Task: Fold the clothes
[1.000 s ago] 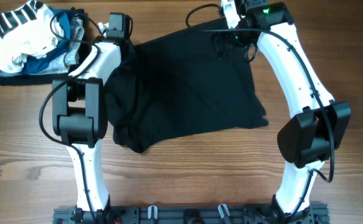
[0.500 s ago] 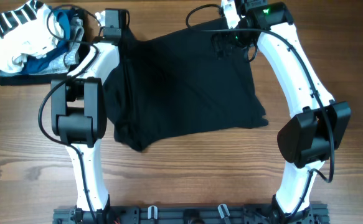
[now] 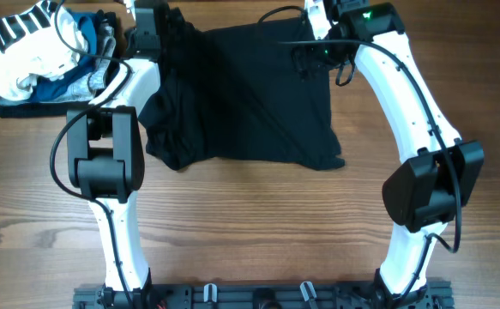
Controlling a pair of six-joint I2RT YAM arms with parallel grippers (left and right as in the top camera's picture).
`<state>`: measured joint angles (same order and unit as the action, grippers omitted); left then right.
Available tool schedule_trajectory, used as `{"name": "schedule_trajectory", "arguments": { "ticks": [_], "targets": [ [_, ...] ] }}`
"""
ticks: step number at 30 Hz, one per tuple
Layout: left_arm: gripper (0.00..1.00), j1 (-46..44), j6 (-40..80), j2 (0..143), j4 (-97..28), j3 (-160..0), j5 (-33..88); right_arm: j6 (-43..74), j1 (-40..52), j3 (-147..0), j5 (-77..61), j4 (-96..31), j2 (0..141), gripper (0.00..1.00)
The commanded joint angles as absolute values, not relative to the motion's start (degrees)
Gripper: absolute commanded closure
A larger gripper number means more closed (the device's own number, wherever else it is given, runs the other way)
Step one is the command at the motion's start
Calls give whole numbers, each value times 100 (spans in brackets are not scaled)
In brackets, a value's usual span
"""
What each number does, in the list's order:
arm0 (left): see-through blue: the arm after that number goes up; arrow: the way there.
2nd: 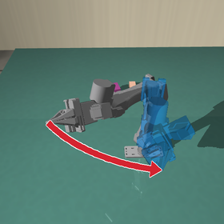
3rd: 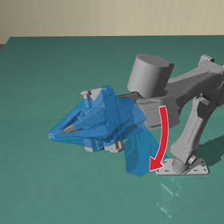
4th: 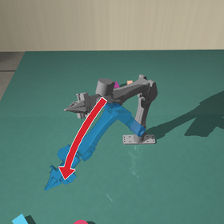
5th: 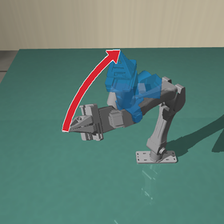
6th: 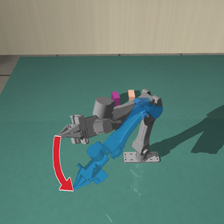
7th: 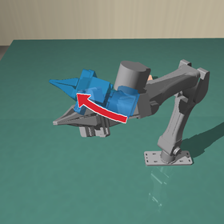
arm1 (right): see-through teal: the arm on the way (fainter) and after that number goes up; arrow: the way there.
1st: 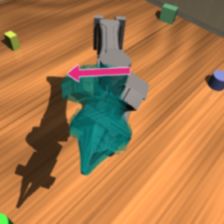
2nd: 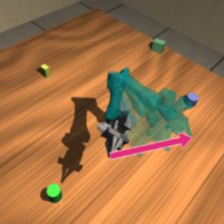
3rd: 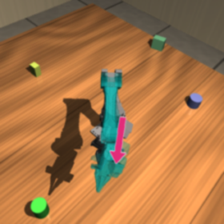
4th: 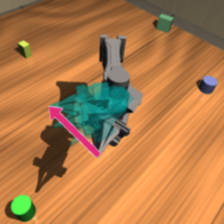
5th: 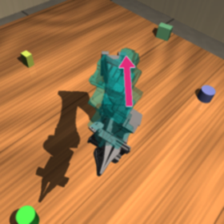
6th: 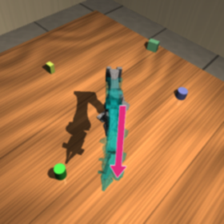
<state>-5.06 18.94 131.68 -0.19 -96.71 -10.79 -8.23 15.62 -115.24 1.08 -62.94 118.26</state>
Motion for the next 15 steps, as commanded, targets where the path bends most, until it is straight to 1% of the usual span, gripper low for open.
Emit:
{"name": "schedule_trajectory", "arguments": {
  "ticks": [1, 3, 4, 6, 7, 9, 11, 12, 13, 14, 15],
  "targets": [
    [0, -478, 1841, 13126, -362, -9675, -799, -908, 1590, -11594, 16, -6298, 11561, 0],
    [0, -565, 1846, 13124, -834, -9677, -534, -899, 1577, -11594, 196, -6333, 11559, 0],
    [5, -650, 1841, 13111, -1066, -9677, -451, -904, 1566, -11594, 274, -6326, 11559, 0],
    [9, -856, 1841, 12971, -1275, -9677, -429, -902, 1514, -11594, 318, -6248, 11546, 0],
    [18, -961, 1841, 12796, -1299, -9677, -429, -899, 1509, -11594, 316, -6265, 11504, 0],
    [0, -1140, 1839, 12342, -1332, -9677, -432, -880, 1509, -11594, 318, -6261, 11345, 0],
    [0, -1251, 1839, 11880, -1682, -9677, -456, -878, 1507, -11594, 344, -6289, 11067, 0],
    [8, -1264, 1839, 11716, -1955, -9677, -456, -856, 1507, -11594, 395, -6296, 10934, 0],
    [18, -1264, 1841, 11555, -2324, -9677, -454, -843, 1507, -11594, 473, -6313, 10794, 0],
    [29, -1264, 1841, 11428, -2751, -9677, -454, -808, 1505, -11594, 517, -6368, 10669, 5],
    [52, -1264, 1844, 11319, -3262, -9677, -451, -622, 1503, -11594, 537, -6418, 10597, 12]
  ]
}}
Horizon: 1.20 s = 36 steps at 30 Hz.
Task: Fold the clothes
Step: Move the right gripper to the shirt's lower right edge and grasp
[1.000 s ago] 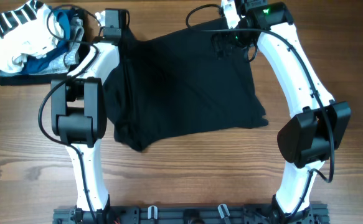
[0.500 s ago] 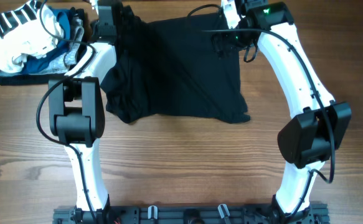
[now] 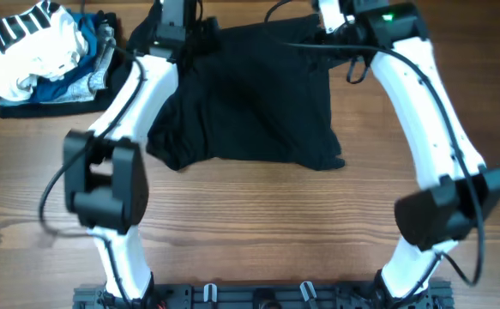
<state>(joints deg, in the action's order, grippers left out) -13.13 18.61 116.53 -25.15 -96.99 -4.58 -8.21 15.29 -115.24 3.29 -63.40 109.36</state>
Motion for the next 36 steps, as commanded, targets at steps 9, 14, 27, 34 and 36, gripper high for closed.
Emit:
{"name": "schedule_trajectory", "arguments": {
  "ticks": [9, 14, 27, 34, 36],
  "targets": [
    [76, -1264, 2456, 11153, -6034, -9588, -451, 480, 1455, -11163, 377, -7277, 10619, 2],
    [94, -1308, 2580, 11153, -6869, -9557, -456, 607, 1455, -10298, 97, -7168, 10619, 7],
    [73, -1586, 2770, 11142, -6379, -7756, -499, 432, 1457, -8678, -751, -6506, 10637, 0],
    [58, -1575, 2773, 11133, -6226, -7756, -609, 174, 1461, -8431, -1347, -6307, 11050, 0],
    [57, -1555, 2770, 11133, -6208, -7756, -609, 344, 1476, -8265, -1363, -6265, 11118, 0]
  ]
}}
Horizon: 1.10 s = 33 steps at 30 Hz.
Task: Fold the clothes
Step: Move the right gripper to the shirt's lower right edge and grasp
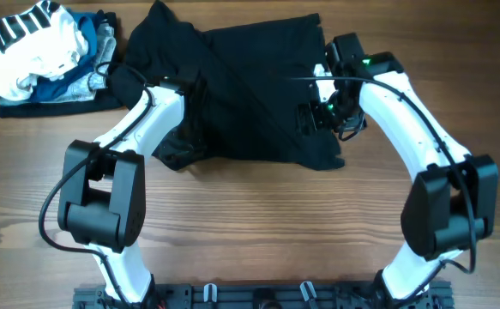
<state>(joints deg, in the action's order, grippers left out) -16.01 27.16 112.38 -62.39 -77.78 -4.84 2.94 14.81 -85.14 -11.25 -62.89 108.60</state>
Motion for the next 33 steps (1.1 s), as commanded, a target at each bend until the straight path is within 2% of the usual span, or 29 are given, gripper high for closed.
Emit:
{"name": "schedule_trajectory", "arguments": {
  "ticks": [1, 7, 10, 16, 20, 24, 33],
  "targets": [
    [56, -1531, 2773, 11133, -6208, -7756, -609, 473, 1531, -8034, -1363, -6267, 11113, 0],
    [51, -1304, 2768, 11133, -6180, -7756, -628, 845, 2383, -7096, -1186, -5717, 11111, 0],
    [49, -1299, 2766, 11133, -6084, -7756, -626, 1048, 2445, -7100, -945, -5666, 11111, 0],
    [48, -1299, 2744, 11133, -5951, -7756, -628, 939, 2045, -7102, -788, -5846, 10582, 0],
    [43, -1299, 2744, 11133, -5935, -7756, -628, 1046, 1909, -7100, -766, -6438, 10359, 0],
    [39, -1299, 2738, 11135, -5760, -7752, -622, 1059, 1835, -7067, -884, -6479, 10361, 0],
    [36, -1299, 2727, 11137, -5476, -7520, -429, 895, 523, -7046, -1328, -6517, 10372, 0]
  ]
}}
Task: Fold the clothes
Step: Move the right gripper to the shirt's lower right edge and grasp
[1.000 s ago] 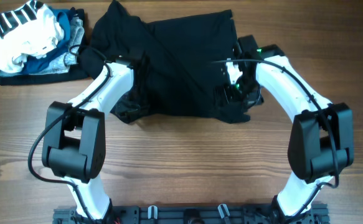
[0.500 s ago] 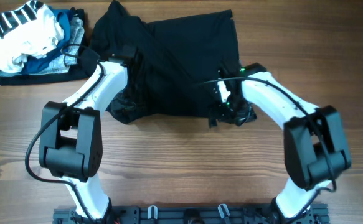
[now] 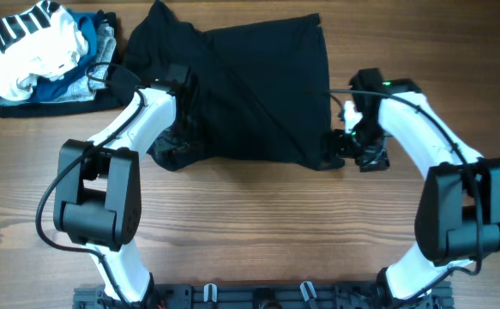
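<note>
A black garment (image 3: 250, 86) lies spread out at the far middle of the wooden table, with its near left part bunched up. My left gripper (image 3: 179, 129) is over that bunched near-left part (image 3: 168, 150). At the garment's near right corner (image 3: 325, 159) sits my right gripper (image 3: 335, 146), its fingers pointing left toward the cloth. Both grippers are dark against the black cloth, so the overhead view does not reveal whether either one is open or shut.
A pile of other clothes (image 3: 39, 56), white with black stripes, blue and grey, sits at the far left corner. Bare wooden table (image 3: 250, 232) stretches in front of the garment. The arm bases stand at the near edge.
Both grippers have come nearer. The left went from the garment's left middle to its bunched near-left part, the right from the right edge's middle to the near right corner. The garment lies unchanged.
First both grippers were at the garment's far edge, one at each far corner. They were then farther back, with the far edge near the table's end. Later the garment lay spread farther back and the grippers were at its middle sides. Now they are at its near corners.
</note>
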Controlling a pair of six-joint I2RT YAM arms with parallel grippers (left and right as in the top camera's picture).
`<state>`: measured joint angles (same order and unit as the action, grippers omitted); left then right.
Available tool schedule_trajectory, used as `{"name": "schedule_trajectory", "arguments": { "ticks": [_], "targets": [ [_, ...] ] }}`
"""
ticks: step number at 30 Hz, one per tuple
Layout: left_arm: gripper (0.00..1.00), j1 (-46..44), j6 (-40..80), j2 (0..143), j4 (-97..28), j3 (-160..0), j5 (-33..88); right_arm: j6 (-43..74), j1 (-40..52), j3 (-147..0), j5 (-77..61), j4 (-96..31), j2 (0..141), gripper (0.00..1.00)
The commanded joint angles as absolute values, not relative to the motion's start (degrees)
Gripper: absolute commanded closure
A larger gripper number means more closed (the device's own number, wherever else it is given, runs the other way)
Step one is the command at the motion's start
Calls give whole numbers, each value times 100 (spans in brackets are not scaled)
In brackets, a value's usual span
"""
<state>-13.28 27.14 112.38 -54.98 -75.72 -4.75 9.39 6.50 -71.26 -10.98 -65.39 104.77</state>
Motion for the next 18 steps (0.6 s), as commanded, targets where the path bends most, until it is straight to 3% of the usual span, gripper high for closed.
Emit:
{"name": "schedule_trajectory", "arguments": {
  "ticks": [1, 8, 10, 13, 15, 16, 17, 18],
  "targets": [
    [36, -1299, 2727, 11137, -5481, -7520, -429, 897, 493, -7039, -1389, -6466, 10405, 0],
    [36, -1302, 2727, 11137, -5363, -7520, -305, 746, 486, -7037, -1959, -6010, 11590, 0],
    [36, -1302, 2727, 11137, -5266, -7520, -292, 746, 491, -7037, -1984, -5841, 11642, 6],
    [44, -1302, 2727, 11137, -5151, -7520, -233, 751, 491, -7037, -1984, -5721, 11642, 44],
    [44, -1302, 2729, 11137, -5122, -7520, -189, 766, 493, -7039, -1984, -5631, 11642, 53],
    [43, -1319, 2727, 11144, -5109, -7520, -189, 768, 493, -7039, -2010, -5610, 11642, 70],
    [43, -1343, 2727, 11144, -5100, -7520, -189, 773, 493, -7039, -2032, -5599, 11642, 79],
    [48, -1411, 2727, 11144, -5076, -7520, -189, 770, 493, -7039, -2027, -5596, 11642, 96]
  ]
}}
